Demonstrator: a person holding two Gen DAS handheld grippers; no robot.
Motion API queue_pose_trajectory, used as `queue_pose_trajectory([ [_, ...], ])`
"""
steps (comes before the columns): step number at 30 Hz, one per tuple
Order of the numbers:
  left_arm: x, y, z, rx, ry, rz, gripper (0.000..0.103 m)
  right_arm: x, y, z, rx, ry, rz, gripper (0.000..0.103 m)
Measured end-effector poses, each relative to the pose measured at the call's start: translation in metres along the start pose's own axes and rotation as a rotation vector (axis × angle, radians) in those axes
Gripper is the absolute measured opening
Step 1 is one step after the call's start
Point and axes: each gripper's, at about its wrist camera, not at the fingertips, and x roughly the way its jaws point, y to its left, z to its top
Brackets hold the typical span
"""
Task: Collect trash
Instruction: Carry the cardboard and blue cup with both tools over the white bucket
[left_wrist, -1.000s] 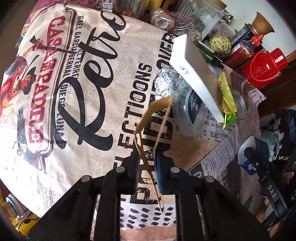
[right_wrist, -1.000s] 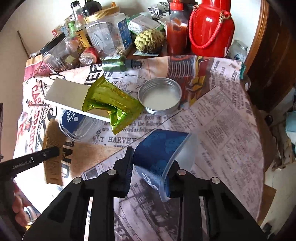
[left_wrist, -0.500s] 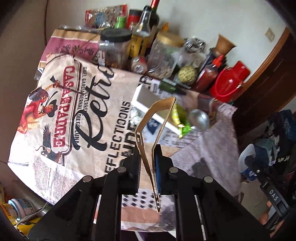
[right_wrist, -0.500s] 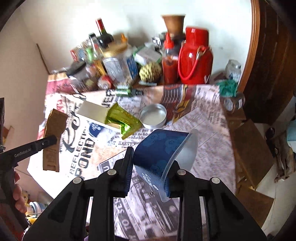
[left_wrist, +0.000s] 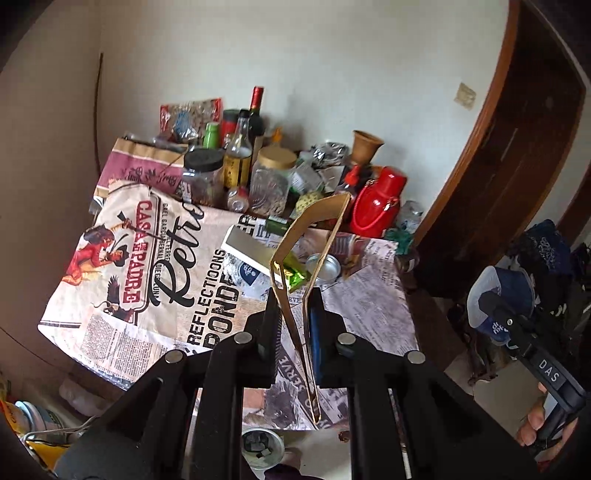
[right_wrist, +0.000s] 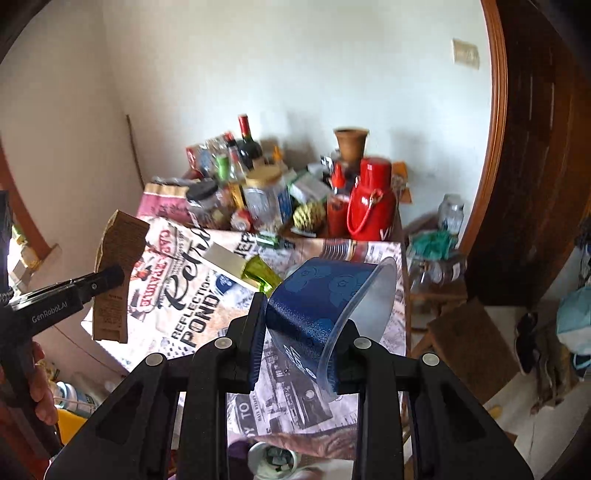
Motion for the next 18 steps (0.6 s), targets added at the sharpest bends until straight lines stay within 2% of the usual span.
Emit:
queue_pose_trajectory([
  [8,-0.061,-0.009,-0.015,0.074,-0.066,-0.066,0.012,-0.046,0.029,-0.01,-0.002,-0.081,-0.021,0.025],
  [13,-0.086,0.001,-0.036,0.129,-0.064,-0.107,0.012,-0.065,0.052,-0.03,0.038,-0.093,-0.056,0.025],
  [18,-0.112,0.027,-0.067,0.166,-0.026,-0.145,0.012,-0.082,0.082,-0.06,0.089,-0.074,-0.089,0.025],
])
